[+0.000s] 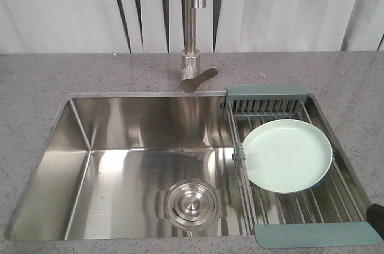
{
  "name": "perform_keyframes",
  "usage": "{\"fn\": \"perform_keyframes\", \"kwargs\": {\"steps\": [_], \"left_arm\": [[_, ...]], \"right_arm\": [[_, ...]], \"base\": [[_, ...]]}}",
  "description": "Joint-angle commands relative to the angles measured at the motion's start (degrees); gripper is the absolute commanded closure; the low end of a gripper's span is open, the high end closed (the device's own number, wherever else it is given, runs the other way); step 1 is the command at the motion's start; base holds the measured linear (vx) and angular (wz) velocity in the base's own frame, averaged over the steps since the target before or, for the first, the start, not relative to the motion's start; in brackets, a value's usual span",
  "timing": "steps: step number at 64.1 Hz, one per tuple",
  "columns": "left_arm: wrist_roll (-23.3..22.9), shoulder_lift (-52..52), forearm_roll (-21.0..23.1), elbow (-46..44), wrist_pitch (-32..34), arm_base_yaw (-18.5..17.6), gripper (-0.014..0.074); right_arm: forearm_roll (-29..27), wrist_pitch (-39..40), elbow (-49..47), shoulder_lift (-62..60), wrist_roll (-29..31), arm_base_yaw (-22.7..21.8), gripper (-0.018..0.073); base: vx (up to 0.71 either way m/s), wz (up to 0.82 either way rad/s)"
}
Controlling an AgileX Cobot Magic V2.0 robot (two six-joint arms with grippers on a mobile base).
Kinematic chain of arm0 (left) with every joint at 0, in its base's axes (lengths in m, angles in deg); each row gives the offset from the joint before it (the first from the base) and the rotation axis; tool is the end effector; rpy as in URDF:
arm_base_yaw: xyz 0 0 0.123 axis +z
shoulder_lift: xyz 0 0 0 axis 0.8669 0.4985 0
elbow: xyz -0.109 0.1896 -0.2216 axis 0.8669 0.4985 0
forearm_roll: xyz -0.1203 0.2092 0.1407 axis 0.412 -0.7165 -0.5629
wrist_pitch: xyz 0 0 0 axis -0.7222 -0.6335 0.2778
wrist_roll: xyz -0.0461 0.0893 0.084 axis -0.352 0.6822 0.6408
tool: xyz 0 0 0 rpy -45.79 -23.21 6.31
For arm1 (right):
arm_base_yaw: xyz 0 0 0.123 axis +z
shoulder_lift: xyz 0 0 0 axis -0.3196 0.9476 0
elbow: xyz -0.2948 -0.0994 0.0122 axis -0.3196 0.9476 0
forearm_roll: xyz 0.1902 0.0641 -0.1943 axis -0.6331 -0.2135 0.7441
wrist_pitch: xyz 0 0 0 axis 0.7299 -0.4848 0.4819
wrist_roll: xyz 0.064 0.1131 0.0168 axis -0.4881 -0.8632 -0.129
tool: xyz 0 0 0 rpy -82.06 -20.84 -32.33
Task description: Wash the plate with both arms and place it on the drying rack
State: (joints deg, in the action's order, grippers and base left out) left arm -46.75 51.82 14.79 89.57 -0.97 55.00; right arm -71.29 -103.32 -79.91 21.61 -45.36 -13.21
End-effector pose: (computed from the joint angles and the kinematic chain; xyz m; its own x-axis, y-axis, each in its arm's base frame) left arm 0.0976 -0.0074 0.1926 -0.0501 -0.0663 -0.9965 0.0754 0.9947 -0.0700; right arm 0.0983 0.0428 0.2663 -0.2977 -0.2959 -0.9077 -0.4210 0.8940 -0.1534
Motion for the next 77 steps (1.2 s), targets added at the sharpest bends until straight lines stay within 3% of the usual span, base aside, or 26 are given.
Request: {"fn": "perform_keyframes", "kwargs": {"steps": [1, 13, 22, 30, 40, 52, 63, 77], "left_arm": [[0.0, -0.9, 0.5, 1.3, 3.8, 0.0, 0.0603], [0.0, -0.9, 0.5, 1.3, 3.8, 0.0, 0.0603], [0.0, -0.9, 0.5, 1.3, 3.8, 0.0, 0.0603], [0.0, -0.9, 0.5, 1.3, 3.8, 0.0, 0.0603], [0.0, -0.9, 0.5, 1.3, 3.8, 0.0, 0.0603], [0.0, -0.9, 0.5, 1.3, 3.8, 0.0, 0.0603], [0.0, -0.9, 0.5, 1.3, 3.8, 0.0, 0.0603], [0.0, -0.9, 0.5, 1.3, 3.8, 0.0, 0.0603]], "right_arm": [[0.0, 15.2, 5.3, -2.3, -3.6, 2.2, 0.0563], [9.1, 27.4, 15.9, -10.9, -20.1, 3.0, 0.0563], [22.2, 30.4, 20.9, -15.9, -36.6, 3.0, 0.0563], [31.8, 32.4, 23.7, -18.0, -47.2, 3.0, 0.0563], [37.1, 34.5, 23.6, -18.0, -50.0, 2.9, 0.0563], [36.9, 38.7, 23.6, -18.0, -50.0, 1.9, 0.0563], [33.5, 40.4, 23.6, -18.0, -50.2, -5.6, 0.0563], [34.4, 40.5, 23.7, -18.0, -50.2, -6.2, 0.0563]], "base": [[0.00, 0.00], [0.00, 0.00], [0.00, 0.00], [0.00, 0.00], [0.00, 0.00], [0.00, 0.00], [0.00, 0.00], [0.00, 0.00]]}}
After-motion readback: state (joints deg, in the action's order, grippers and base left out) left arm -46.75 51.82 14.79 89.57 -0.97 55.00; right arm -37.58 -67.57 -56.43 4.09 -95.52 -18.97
